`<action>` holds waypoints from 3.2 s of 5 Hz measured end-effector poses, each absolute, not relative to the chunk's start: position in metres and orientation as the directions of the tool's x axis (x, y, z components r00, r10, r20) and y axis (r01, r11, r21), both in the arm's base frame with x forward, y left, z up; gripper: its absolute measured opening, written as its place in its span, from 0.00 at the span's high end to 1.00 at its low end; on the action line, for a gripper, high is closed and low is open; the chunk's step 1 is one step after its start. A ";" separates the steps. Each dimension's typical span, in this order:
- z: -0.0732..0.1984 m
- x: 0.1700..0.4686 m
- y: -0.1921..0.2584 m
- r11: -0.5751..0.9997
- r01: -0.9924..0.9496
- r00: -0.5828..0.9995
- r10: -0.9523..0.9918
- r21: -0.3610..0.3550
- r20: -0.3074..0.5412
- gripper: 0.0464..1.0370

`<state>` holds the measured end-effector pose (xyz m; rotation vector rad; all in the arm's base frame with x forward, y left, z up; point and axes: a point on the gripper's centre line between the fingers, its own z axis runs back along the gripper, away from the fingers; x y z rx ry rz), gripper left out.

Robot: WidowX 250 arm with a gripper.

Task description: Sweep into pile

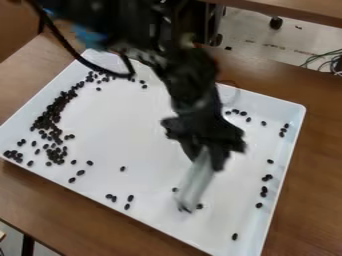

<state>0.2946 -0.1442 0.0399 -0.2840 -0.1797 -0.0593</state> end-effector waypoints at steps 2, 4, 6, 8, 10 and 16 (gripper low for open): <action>0.018 0.283 -0.212 0.954 0.062 0.985 -0.011 -0.294 0.170 0.69; 0.009 0.289 -0.203 0.957 0.060 0.985 -0.011 -0.283 0.170 0.69; 0.001 0.269 -0.125 0.963 0.037 0.994 -0.008 -0.268 0.110 0.69; -0.006 0.277 -0.047 0.973 -0.004 0.992 0.032 -0.230 0.119 0.69; -0.014 0.264 0.043 0.985 -0.084 0.989 0.101 -0.152 0.112 0.69; 0.001 0.319 0.088 0.990 -0.095 0.991 0.103 -0.100 0.082 0.35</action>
